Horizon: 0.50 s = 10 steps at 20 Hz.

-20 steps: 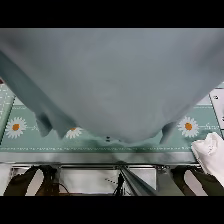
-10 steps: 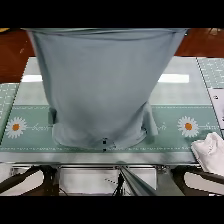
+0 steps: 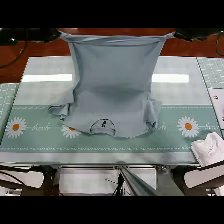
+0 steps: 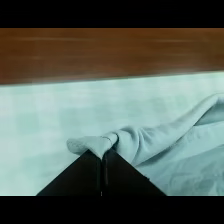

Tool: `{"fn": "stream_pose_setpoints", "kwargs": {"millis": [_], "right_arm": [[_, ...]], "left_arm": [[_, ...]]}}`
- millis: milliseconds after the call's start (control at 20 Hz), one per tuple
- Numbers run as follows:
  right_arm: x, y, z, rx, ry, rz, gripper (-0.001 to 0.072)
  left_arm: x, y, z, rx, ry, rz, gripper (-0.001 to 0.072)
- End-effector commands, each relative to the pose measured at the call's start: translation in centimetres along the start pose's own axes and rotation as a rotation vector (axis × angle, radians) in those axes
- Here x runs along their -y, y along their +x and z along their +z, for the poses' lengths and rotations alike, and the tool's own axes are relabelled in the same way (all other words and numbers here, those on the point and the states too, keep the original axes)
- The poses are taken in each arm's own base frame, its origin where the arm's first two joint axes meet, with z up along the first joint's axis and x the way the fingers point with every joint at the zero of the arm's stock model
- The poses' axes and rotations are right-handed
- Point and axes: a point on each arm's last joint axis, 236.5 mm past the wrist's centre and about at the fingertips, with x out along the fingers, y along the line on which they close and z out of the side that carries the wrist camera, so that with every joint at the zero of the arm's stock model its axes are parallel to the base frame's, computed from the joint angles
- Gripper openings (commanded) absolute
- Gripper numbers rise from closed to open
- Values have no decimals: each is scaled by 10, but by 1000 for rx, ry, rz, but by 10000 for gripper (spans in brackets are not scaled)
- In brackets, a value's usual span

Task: Fold the shirts.

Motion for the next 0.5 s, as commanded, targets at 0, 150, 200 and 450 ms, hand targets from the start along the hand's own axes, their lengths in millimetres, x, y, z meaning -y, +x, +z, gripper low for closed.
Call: {"fn": "stream_pose_setpoints", "kwargs": {"millis": [0,150,200,450], "right_arm": [[34,37,-20,-69,-11,-91,20],[55,47,-41,-148,-33,-158,20],[57,47,-41,-150,-42,-168,20],[61,27,-34,-141,-98,-208,20]], "left_arm": [[-5,51,-48,-133,-27,-27,22],[-8,71,-98,-298,-78,-59,201],[-13,69,-105,-327,-99,-59,273],[-57,0,-94,-405,-330,-14,468]]}}
